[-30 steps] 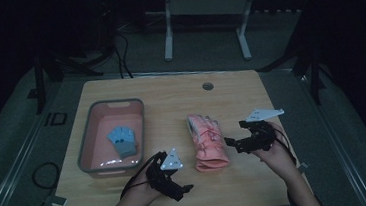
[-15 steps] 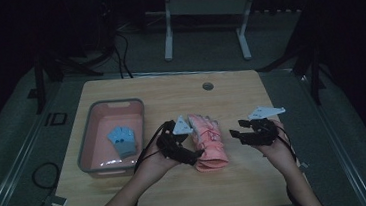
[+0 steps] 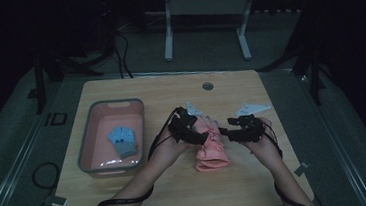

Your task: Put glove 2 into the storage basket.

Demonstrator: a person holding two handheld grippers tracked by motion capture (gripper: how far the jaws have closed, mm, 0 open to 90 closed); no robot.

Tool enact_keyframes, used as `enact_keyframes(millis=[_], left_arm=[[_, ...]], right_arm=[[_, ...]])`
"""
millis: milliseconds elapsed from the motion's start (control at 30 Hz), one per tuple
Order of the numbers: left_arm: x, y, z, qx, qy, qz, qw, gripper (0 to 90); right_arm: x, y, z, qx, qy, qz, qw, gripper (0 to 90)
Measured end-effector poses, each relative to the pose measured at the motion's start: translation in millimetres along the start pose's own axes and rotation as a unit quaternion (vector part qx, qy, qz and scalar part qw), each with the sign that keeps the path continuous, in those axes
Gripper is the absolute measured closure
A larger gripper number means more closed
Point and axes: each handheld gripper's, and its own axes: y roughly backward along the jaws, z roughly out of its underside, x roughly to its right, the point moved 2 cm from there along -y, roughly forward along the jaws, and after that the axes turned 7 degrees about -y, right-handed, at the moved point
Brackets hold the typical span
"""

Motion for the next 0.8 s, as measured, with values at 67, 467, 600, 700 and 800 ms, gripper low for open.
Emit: enact_keyframes(millis=[67,467,600,700,800], left_arm=[[-3.0,-7.2,4.1,-0.002,0.019,0.014,0.9997,20.4],[-14.8,-55.3,43.7,-0.035,0.12,0.081,0.9888,20.0],[-19.3,-65.8,51.0,-0.037,0.156,0.119,0.9799,20.0],[-20.2,-68.2,51.3,-0.033,0.156,0.142,0.9768,23.6],[-19.4,-67.4,50.2,-0.021,0.149,0.171,0.9737,43.6]], right_arm=[[-1.6,-7.6,2.9,-0.01,-0.006,-0.004,0.9999,41.1],[10.0,-48.9,29.1,-0.094,-0.099,-0.027,0.9902,35.6],[14.7,-59.8,31.9,-0.117,-0.126,-0.045,0.984,36.1],[21.4,-65.4,35.4,-0.127,-0.161,-0.084,0.9751,44.8],[17.9,-64.1,35.6,-0.12,-0.148,-0.096,0.977,63.5]])
